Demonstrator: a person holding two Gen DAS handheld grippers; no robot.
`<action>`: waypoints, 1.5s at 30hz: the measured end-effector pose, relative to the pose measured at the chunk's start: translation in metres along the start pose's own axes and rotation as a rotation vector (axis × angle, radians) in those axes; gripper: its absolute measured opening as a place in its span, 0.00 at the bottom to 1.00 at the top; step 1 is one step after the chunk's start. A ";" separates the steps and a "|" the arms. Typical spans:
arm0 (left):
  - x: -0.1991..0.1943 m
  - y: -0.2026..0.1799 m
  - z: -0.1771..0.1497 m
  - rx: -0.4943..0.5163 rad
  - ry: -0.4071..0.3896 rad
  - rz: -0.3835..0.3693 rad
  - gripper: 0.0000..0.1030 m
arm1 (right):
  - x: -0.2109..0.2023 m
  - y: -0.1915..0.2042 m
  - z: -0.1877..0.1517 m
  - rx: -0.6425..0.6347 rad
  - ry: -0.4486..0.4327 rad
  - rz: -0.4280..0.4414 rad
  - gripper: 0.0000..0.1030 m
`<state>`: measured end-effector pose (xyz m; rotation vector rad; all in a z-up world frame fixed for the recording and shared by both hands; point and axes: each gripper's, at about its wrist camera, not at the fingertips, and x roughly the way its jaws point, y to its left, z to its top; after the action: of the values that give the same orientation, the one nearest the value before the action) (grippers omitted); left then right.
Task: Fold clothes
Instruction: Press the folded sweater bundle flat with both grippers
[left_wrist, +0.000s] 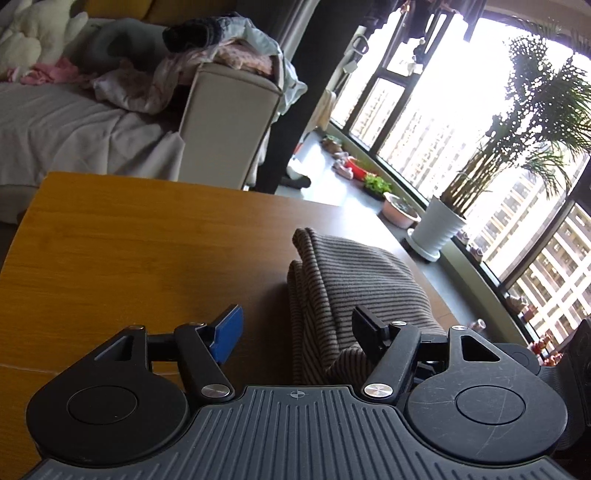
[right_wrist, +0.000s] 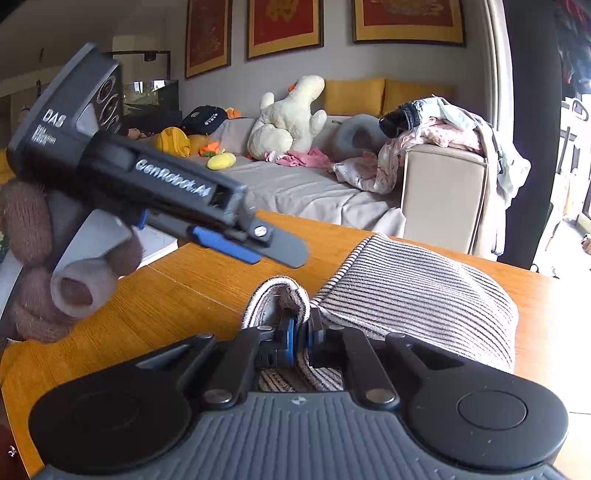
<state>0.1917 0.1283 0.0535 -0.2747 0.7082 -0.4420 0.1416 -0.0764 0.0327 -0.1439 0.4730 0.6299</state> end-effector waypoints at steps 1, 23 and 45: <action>0.004 -0.004 0.002 0.012 0.005 -0.004 0.67 | 0.000 0.000 0.000 -0.002 0.000 -0.001 0.07; 0.052 -0.047 -0.002 0.258 0.062 0.122 0.61 | -0.095 -0.060 -0.018 0.060 -0.078 -0.054 0.39; 0.049 -0.012 -0.010 0.059 0.066 0.058 0.79 | -0.032 -0.121 -0.055 0.608 0.087 0.069 0.83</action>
<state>0.2141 0.0934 0.0233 -0.1840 0.7645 -0.4171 0.1702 -0.2055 -0.0028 0.4244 0.7360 0.5245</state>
